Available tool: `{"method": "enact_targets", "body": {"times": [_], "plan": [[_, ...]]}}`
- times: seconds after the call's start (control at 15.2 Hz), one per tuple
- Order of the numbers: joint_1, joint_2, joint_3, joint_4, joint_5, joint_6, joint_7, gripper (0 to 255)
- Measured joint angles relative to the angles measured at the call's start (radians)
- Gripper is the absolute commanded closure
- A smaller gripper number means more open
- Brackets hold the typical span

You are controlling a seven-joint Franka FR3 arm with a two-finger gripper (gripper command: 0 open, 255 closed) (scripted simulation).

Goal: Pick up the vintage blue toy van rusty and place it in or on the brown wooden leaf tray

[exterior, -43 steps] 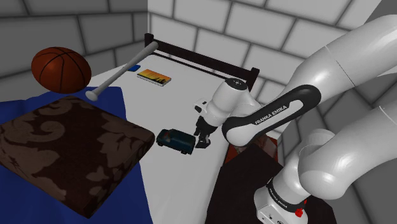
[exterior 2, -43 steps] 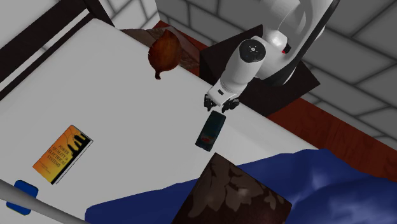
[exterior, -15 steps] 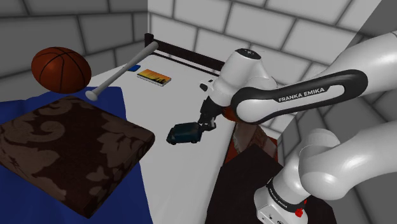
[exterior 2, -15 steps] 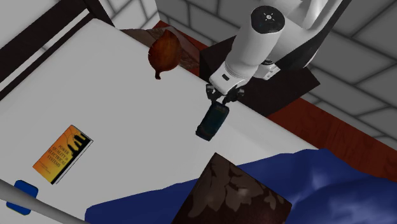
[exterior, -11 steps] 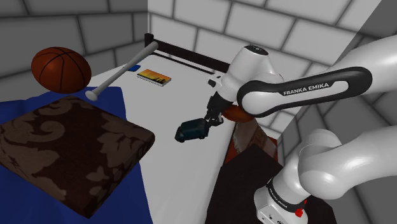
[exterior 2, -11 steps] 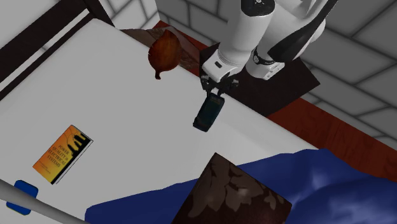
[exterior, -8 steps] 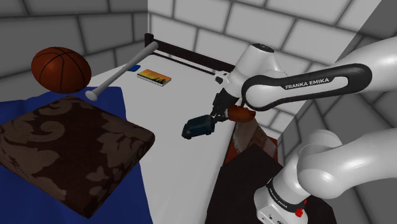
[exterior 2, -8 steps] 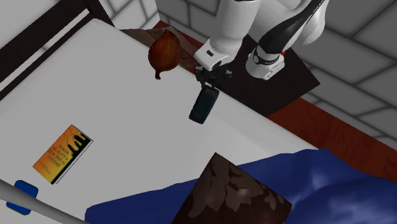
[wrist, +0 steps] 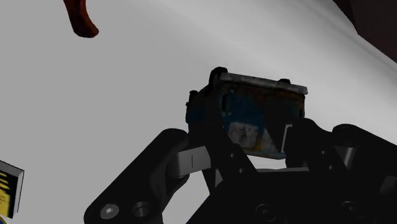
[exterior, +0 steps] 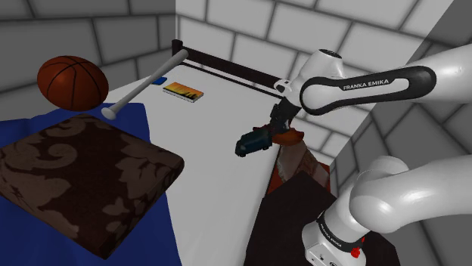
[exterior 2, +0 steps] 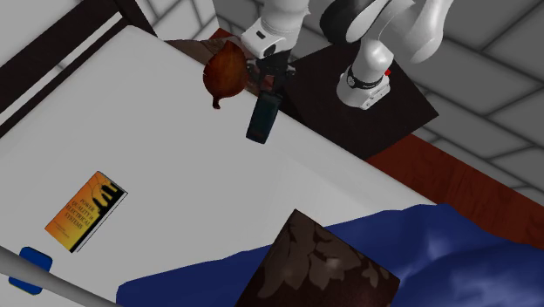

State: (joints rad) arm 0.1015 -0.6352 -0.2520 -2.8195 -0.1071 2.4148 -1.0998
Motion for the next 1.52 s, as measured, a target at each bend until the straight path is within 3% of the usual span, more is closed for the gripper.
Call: {"method": "enact_targets", "body": {"times": [0.33, 0.73, 0.79, 0.86, 1.06, 1.52], "plan": [[-0.056, 0.028, -0.124, 0.059, -0.035, -0.03, -0.148, 255], [-0.072, 0.134, -0.279, 0.18, -0.035, -0.041, -0.328, 255], [-0.072, 0.134, -0.28, 0.18, -0.035, -0.041, -0.329, 0], [-0.072, 0.134, -0.279, 0.18, -0.035, -0.041, -0.328, 0], [-0.108, 0.131, -0.176, 0.104, -0.086, 0.044, -0.174, 0], [-0.252, 0.241, 0.234, 0.007, -0.302, 0.234, 0.46, 0]]}}
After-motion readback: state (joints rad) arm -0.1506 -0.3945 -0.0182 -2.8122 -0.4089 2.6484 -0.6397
